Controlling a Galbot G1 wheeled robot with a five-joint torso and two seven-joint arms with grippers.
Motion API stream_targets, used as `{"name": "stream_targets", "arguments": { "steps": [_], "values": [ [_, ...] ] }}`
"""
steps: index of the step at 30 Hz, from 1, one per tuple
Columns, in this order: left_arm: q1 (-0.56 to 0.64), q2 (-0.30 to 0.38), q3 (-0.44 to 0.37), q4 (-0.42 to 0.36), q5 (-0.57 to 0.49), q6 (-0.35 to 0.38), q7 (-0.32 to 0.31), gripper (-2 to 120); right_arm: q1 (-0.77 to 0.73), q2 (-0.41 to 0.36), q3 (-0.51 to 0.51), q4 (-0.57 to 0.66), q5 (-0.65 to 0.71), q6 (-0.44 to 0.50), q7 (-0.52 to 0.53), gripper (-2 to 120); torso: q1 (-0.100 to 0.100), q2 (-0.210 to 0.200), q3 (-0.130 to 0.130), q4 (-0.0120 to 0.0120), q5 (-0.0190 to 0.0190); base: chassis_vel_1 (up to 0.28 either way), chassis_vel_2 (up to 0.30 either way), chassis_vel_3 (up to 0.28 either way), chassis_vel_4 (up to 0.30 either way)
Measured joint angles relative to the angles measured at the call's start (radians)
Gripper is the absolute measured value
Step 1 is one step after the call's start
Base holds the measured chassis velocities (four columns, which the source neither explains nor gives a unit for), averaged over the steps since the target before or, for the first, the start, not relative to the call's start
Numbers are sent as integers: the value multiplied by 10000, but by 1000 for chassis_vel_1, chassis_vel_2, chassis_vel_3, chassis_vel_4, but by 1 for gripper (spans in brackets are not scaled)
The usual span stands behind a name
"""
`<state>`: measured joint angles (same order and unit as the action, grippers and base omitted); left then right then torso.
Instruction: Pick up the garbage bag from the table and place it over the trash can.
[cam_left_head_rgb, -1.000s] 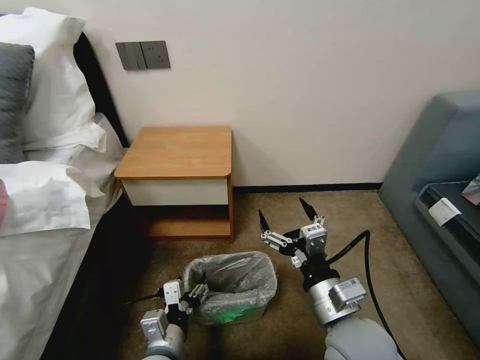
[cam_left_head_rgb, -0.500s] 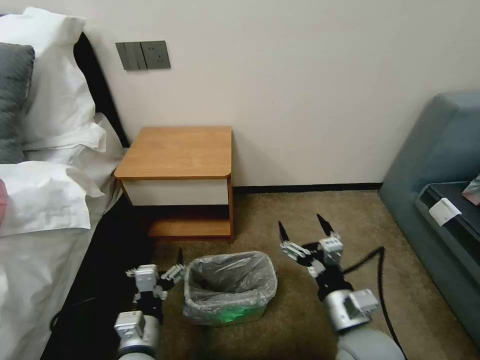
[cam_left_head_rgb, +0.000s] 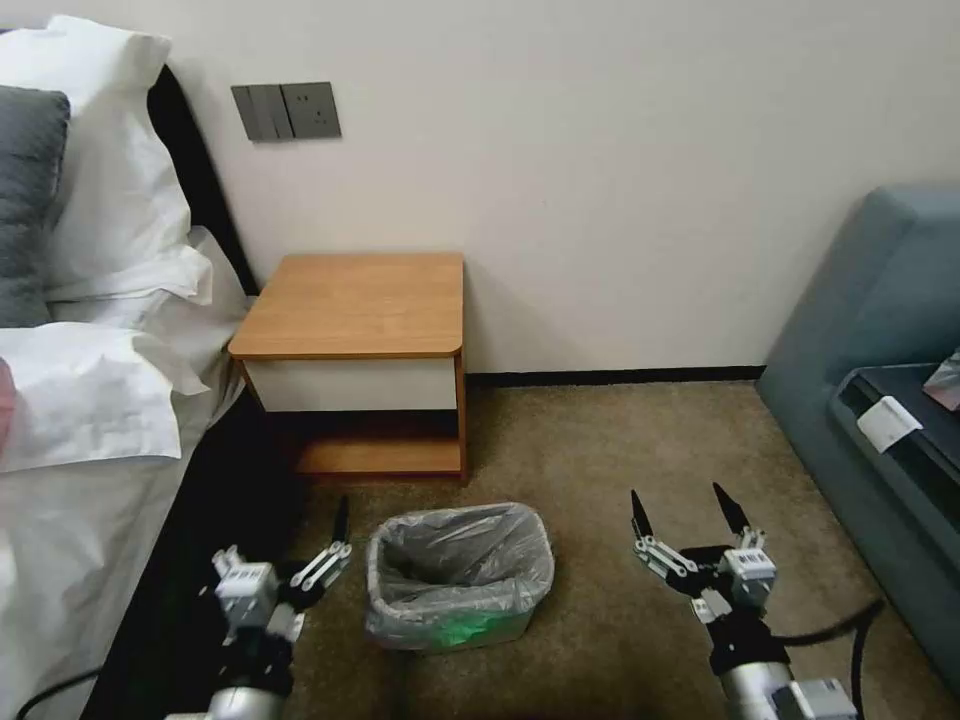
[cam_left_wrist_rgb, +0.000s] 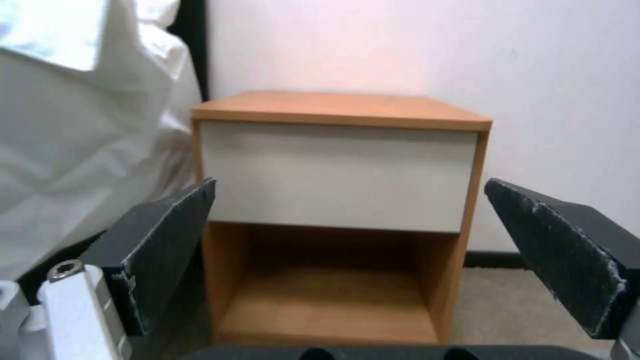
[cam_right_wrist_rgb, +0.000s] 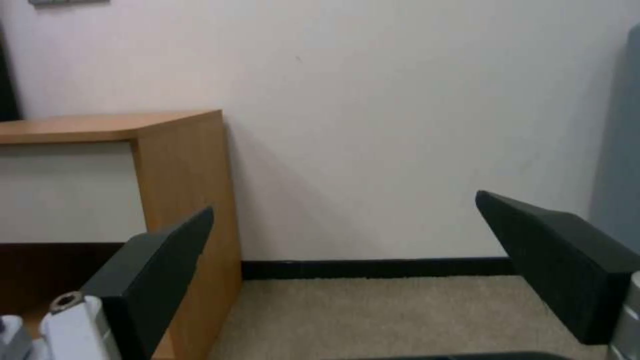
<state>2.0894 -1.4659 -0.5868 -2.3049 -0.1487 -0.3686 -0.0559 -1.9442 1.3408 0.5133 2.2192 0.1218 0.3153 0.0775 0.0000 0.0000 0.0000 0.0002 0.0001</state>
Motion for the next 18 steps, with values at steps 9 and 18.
{"name": "stream_targets", "arguments": {
  "steps": [9,18],
  "values": [
    [128,-26,-23,-28,-12,-35,-50,100,-87,-7,-18,93,-21,29,11,100,0,0,0,-1,-2,0,0,0,0],
    [102,-22,-12,-23,-19,-1,-72,100,-61,-18,-40,103,-22,-5,24,100,0,0,0,-1,-1,0,0,0,0]
  ]
}}
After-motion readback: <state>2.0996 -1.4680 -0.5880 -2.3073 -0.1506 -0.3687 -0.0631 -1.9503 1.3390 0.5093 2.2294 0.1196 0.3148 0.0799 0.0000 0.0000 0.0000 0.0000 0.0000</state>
